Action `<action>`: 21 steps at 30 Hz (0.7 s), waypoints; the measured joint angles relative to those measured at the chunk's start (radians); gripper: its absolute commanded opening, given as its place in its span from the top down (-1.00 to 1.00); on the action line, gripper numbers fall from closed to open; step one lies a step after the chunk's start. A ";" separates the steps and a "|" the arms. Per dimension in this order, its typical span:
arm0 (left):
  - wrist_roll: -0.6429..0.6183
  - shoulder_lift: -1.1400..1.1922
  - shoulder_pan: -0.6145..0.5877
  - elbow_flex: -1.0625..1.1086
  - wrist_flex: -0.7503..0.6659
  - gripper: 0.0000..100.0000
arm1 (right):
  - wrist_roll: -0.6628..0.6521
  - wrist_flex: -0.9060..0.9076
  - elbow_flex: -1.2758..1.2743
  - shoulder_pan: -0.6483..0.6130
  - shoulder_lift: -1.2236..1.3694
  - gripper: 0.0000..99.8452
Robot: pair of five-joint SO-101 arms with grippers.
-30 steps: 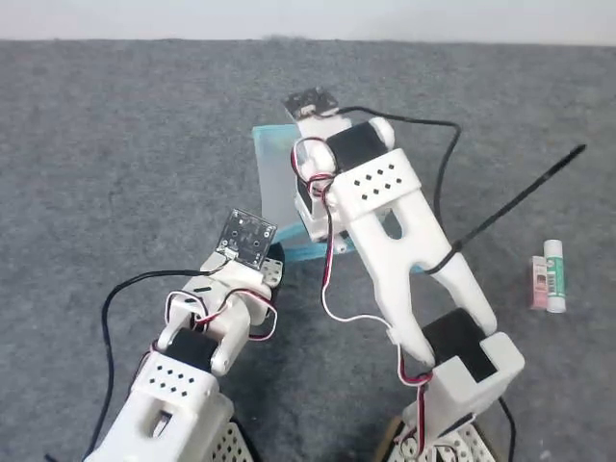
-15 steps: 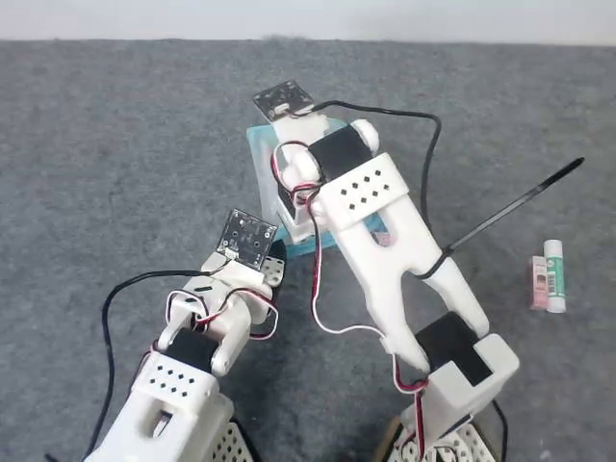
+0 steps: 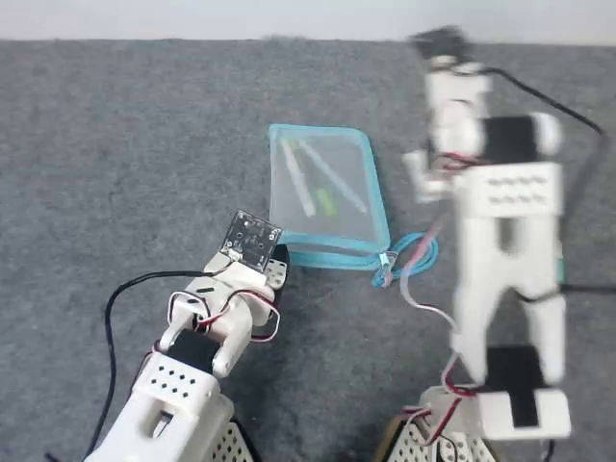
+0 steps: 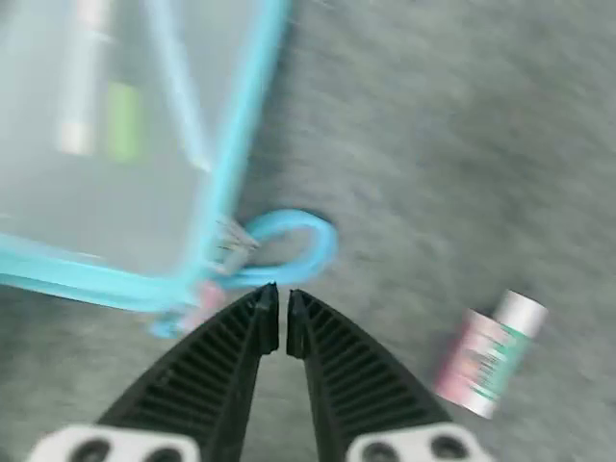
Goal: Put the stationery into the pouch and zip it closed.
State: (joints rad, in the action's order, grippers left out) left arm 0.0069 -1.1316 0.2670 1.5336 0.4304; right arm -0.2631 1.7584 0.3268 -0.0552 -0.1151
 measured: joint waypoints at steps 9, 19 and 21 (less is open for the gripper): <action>0.000 0.000 0.000 0.000 0.000 0.98 | -0.334 -0.021 -0.308 0.361 -0.087 0.82; 0.000 0.000 0.000 0.000 0.003 0.98 | -0.479 -0.261 -0.482 0.615 0.051 0.76; 0.000 0.000 0.000 0.000 0.009 0.98 | -0.480 -0.293 -0.482 0.624 0.117 0.76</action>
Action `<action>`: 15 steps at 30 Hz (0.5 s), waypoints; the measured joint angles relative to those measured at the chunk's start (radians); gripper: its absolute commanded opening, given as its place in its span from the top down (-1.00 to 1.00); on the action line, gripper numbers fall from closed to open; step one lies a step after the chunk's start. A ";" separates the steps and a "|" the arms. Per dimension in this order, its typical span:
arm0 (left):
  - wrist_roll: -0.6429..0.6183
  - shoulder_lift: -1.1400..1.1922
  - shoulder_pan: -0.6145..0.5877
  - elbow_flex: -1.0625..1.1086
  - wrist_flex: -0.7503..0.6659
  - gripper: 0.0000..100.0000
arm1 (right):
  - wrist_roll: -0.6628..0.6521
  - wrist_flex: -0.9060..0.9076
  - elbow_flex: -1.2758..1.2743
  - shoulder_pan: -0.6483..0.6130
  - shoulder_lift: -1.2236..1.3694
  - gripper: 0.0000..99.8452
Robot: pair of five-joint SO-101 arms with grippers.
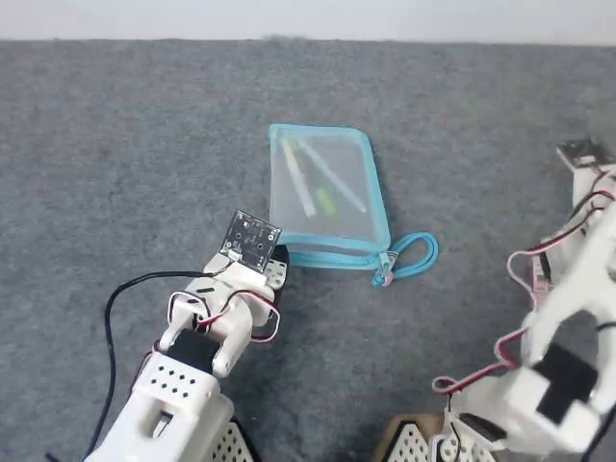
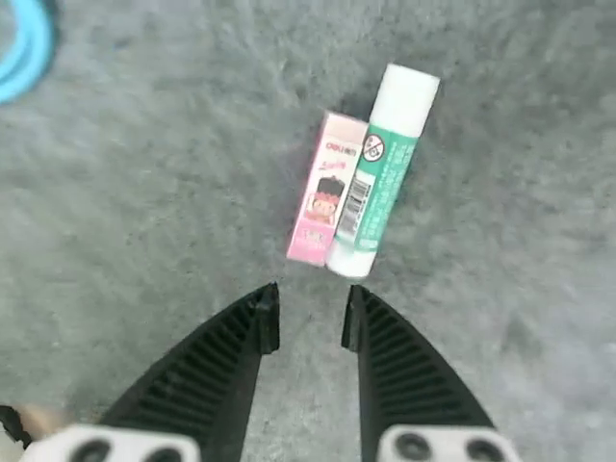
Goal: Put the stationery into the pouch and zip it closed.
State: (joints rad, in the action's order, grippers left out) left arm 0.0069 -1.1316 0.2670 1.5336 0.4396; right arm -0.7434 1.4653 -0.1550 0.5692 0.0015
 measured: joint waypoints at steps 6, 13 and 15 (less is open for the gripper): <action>0.000 0.000 0.000 0.009 0.000 0.98 | -0.002 -0.110 0.000 0.025 0.117 0.76; 0.000 0.000 0.000 0.011 0.000 0.98 | -0.008 -0.198 0.000 0.074 0.198 0.76; 0.000 0.000 0.000 0.011 0.000 0.98 | -0.009 -0.204 0.000 0.074 0.226 0.76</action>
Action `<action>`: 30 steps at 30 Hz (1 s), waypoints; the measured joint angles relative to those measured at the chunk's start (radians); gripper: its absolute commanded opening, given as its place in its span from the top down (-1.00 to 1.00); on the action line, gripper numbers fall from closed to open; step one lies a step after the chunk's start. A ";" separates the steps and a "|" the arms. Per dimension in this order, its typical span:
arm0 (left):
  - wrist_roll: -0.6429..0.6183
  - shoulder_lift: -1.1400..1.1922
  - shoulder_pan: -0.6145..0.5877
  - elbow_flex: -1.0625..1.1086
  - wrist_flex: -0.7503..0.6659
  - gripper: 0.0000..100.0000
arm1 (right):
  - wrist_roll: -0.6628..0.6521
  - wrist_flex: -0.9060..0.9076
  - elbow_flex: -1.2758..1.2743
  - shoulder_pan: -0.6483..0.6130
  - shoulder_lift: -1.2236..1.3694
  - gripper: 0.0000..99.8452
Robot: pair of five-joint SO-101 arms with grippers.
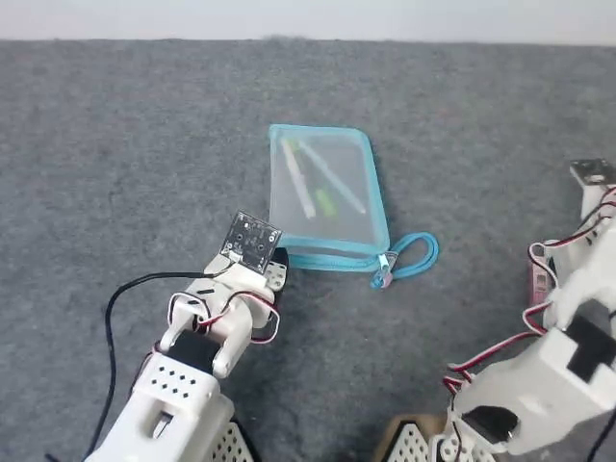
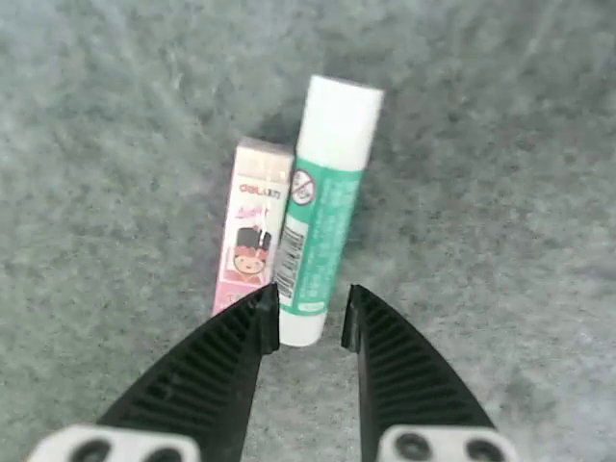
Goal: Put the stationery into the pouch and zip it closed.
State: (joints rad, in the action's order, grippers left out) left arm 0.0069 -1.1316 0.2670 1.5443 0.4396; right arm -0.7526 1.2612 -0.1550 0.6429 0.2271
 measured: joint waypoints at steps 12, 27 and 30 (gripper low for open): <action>0.000 0.000 0.000 0.000 0.000 0.98 | -0.002 -0.074 0.008 0.014 0.155 0.76; 0.000 0.000 0.000 0.000 0.000 0.98 | 0.000 -0.040 0.052 0.015 0.178 0.98; 0.000 0.000 0.000 0.000 0.000 0.98 | -0.002 0.032 0.063 0.015 0.147 0.99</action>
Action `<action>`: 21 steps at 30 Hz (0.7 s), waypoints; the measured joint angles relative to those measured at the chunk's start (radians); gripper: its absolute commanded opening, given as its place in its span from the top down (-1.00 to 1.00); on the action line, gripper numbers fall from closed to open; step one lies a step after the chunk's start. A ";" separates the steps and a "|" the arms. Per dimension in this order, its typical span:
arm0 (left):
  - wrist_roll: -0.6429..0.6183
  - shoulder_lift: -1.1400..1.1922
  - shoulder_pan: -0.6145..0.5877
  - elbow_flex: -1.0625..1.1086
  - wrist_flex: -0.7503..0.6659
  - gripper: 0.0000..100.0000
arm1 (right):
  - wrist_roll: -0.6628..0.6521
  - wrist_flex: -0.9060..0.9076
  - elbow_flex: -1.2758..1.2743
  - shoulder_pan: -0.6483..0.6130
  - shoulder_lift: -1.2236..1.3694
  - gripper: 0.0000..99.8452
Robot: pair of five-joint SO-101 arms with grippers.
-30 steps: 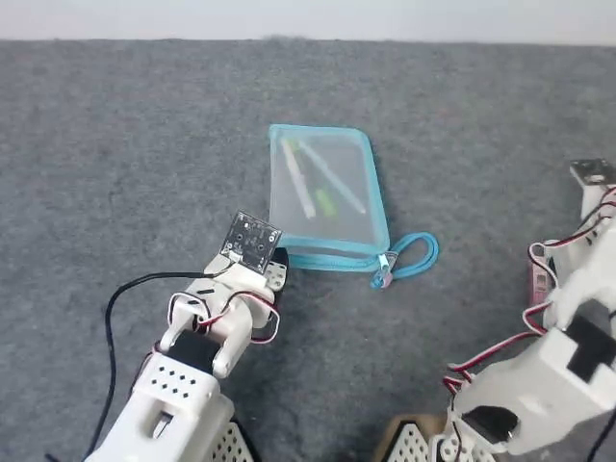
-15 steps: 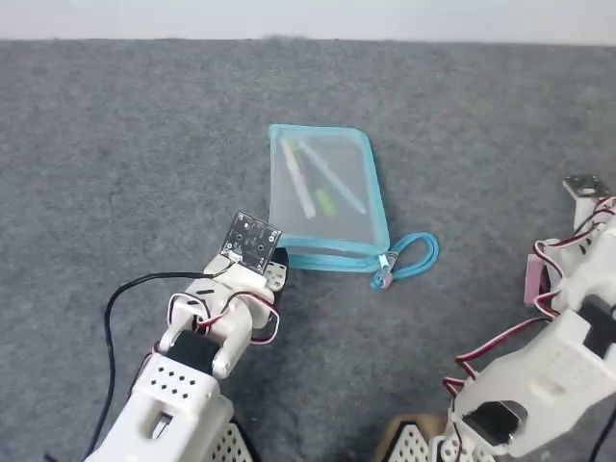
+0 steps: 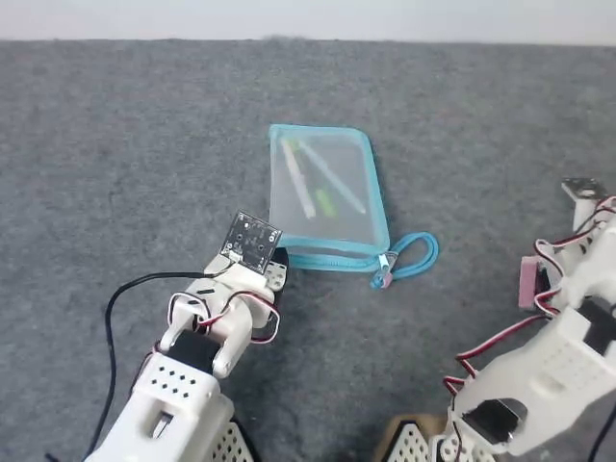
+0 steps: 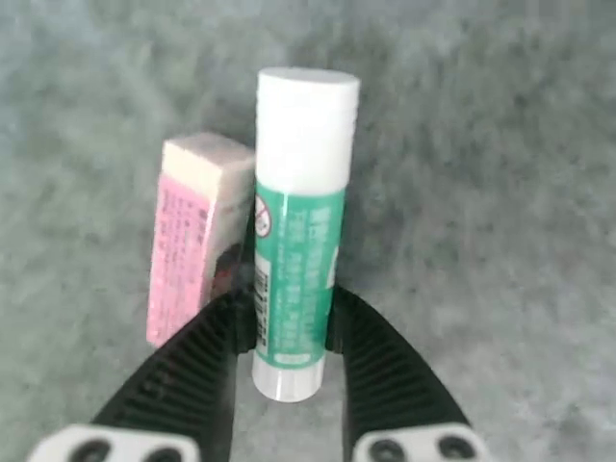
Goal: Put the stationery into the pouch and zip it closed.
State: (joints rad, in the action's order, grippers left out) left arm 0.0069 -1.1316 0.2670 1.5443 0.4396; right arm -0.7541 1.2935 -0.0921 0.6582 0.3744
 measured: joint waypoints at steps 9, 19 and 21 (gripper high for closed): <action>0.000 0.000 0.000 0.000 0.000 0.98 | 0.002 0.190 0.029 -0.005 -0.288 0.99; 0.000 0.000 0.000 0.000 0.000 0.98 | 0.109 0.423 0.028 -0.295 -0.571 0.99; 0.000 0.000 0.000 0.000 0.000 0.98 | 0.144 0.450 0.002 -0.419 -0.617 0.99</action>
State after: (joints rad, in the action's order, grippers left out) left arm 0.0069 -1.1316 0.2670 1.5443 0.4396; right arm -0.6099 1.7430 -0.0905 0.2394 -0.2424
